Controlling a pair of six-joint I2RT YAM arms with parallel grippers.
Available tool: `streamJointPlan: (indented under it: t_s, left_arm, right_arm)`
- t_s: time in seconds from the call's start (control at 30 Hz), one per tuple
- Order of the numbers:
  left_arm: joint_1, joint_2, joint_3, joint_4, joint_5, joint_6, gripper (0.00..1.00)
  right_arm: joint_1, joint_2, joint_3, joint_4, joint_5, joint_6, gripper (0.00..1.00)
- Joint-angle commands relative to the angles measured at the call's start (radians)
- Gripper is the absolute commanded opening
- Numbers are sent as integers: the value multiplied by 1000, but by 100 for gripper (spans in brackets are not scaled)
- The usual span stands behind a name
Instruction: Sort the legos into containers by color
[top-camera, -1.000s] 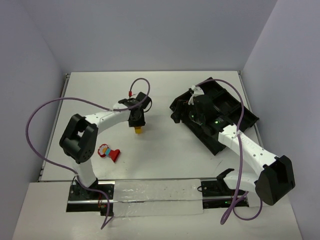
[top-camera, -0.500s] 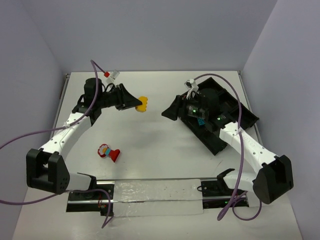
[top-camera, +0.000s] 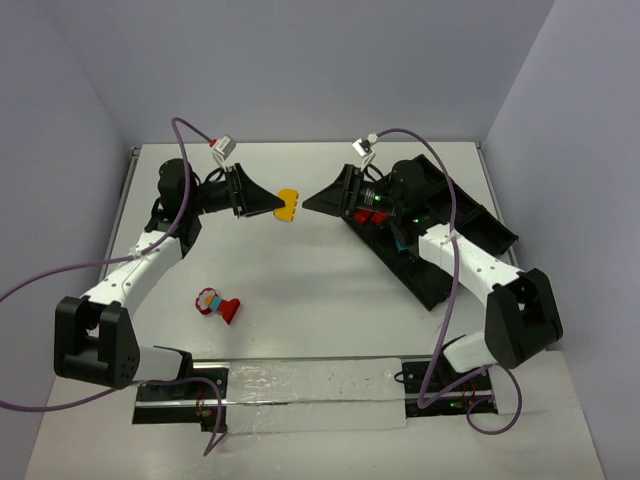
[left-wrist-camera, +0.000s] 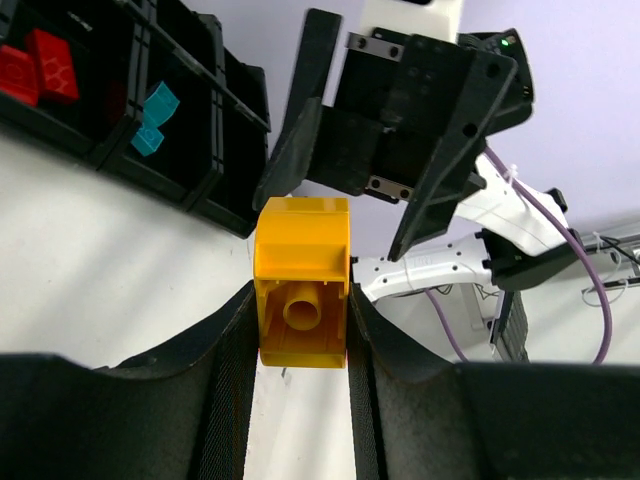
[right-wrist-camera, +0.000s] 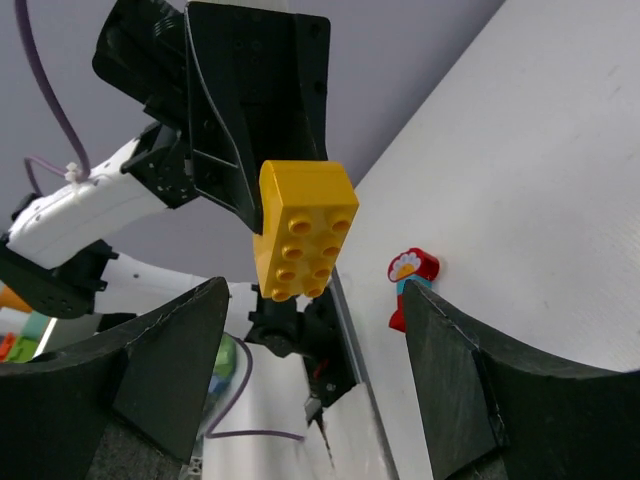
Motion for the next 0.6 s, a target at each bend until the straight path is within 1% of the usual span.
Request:
streamJointPlan:
  t_s: [0.0,0.33,0.5,0.57]
  left_arm:
    - [6,-34,-5,122,53,-45,0]
    - [6,-32,-12,143,59,-66,0]
    - [5,-34,-10,143,64,-70,0]
    - [6,-34,-10,143,63,-70,0]
  right_arm:
    - [2,38,56,205,-59,115,78]
    - [39,112,119,235,-68,140,77]
    - [50,145,135,266,-77,164,72]
    - [55,154,136,280,-84,179,66]
